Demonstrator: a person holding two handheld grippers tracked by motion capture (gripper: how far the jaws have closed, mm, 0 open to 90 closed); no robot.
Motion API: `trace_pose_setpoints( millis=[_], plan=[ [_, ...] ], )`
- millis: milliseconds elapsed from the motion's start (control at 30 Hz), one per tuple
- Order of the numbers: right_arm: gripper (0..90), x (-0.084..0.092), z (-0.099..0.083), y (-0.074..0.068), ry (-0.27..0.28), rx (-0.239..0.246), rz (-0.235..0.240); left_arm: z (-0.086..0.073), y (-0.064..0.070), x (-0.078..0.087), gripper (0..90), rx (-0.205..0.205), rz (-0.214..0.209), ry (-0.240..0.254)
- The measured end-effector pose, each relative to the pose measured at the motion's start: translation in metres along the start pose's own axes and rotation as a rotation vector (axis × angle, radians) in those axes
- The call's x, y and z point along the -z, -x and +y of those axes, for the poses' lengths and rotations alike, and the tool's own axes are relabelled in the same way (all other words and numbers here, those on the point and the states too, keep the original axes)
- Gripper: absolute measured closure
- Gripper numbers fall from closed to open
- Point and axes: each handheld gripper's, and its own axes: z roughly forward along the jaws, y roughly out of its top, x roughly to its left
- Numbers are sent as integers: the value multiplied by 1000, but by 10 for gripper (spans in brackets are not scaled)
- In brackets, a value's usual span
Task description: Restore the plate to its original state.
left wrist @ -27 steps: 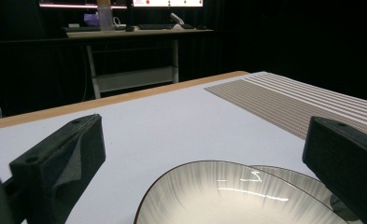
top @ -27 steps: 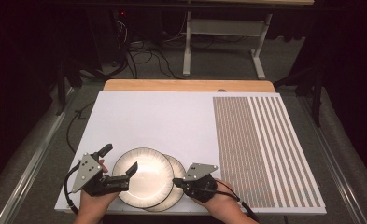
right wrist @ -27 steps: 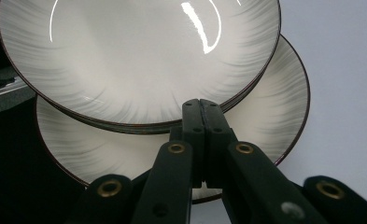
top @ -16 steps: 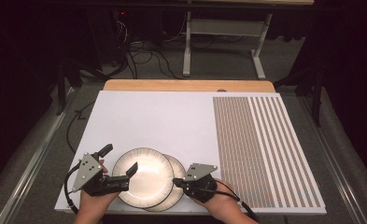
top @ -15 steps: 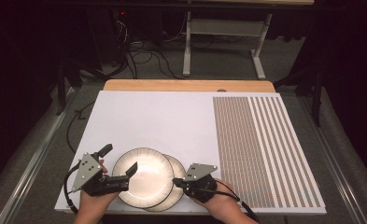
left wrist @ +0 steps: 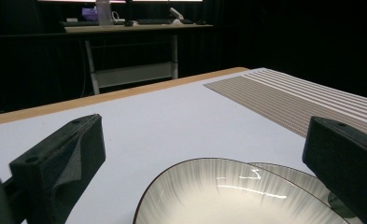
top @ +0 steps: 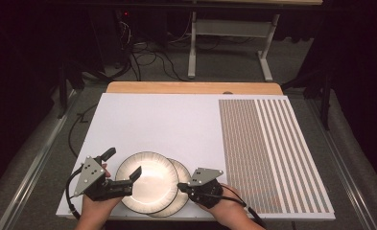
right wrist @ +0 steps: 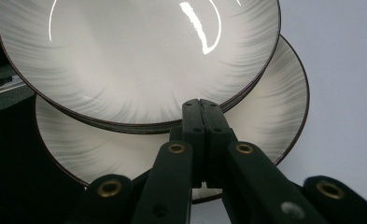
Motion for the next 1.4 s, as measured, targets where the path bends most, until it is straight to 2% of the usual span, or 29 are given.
trace_pose_setpoints(
  millis=[667,733,1133,1400],
  plan=[
    [900,3,-1,-1,-5,-8,-4,0,-2,-1,1,9,-1,-6],
    [900,4,-1,-1,-1,-8,-6,0,-2,-1,1,19,-2,-4],
    [900,15,-3,4,16,-14,-30,-1,-2,-2,1,20,-3,-11],
    [900,17,-5,2,8,-7,-33,-1,-3,-3,2,20,-5,-13]
  ],
)
